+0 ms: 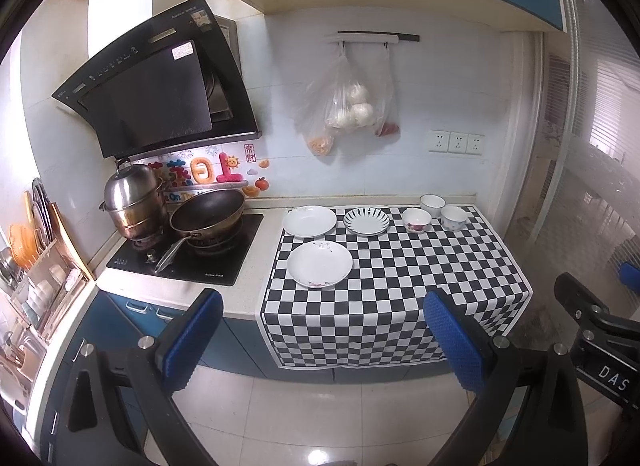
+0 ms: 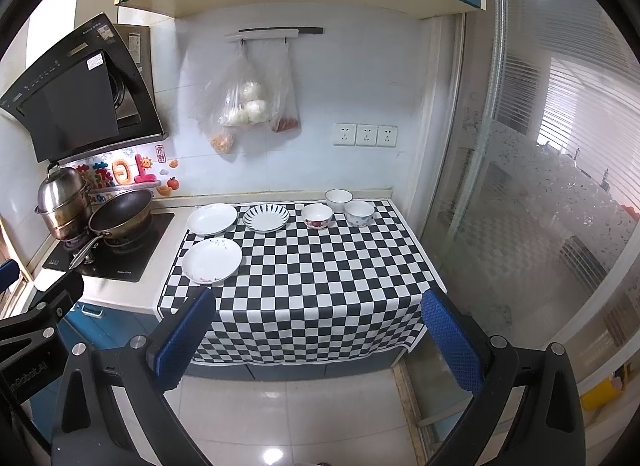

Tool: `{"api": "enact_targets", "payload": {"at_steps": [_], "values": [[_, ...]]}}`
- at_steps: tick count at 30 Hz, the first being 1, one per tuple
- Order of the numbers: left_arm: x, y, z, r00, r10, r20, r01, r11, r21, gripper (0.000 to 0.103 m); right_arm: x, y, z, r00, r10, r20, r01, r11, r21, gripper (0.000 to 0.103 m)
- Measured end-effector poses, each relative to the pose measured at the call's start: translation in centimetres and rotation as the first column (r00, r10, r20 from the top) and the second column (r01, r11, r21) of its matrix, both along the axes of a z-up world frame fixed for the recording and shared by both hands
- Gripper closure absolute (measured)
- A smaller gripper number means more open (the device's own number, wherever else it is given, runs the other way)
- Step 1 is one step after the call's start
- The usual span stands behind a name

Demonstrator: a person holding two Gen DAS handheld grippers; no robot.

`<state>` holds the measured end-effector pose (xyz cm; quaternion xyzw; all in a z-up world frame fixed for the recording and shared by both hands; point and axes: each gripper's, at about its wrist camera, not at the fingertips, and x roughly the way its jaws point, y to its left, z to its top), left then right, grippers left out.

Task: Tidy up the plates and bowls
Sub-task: 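Move both grippers down to the rim of the pink-flower white plate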

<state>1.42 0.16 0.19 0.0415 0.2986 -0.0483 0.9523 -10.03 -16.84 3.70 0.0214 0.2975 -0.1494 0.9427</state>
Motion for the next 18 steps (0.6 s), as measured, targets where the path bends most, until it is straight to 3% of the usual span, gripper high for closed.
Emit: {"api": "enact_targets", "payload": {"at_steps": [10, 18], "values": [[3.6, 1.9, -2.2, 0.999, 0.045, 0.024, -0.044, 0.999, -0.016, 0.000, 3.3, 0.0, -1.9, 0.999, -0.035, 0.041, 0.032, 0.997, 0.064, 0.000], [10.8, 3.1, -6.0, 0.995, 0.100, -0.019, -0.100, 0.995, 0.022, 0.000, 11.6, 0.3, -6.4, 0.998, 0.007, -0.066, -0.001, 0.997, 0.081, 0.000]]}}
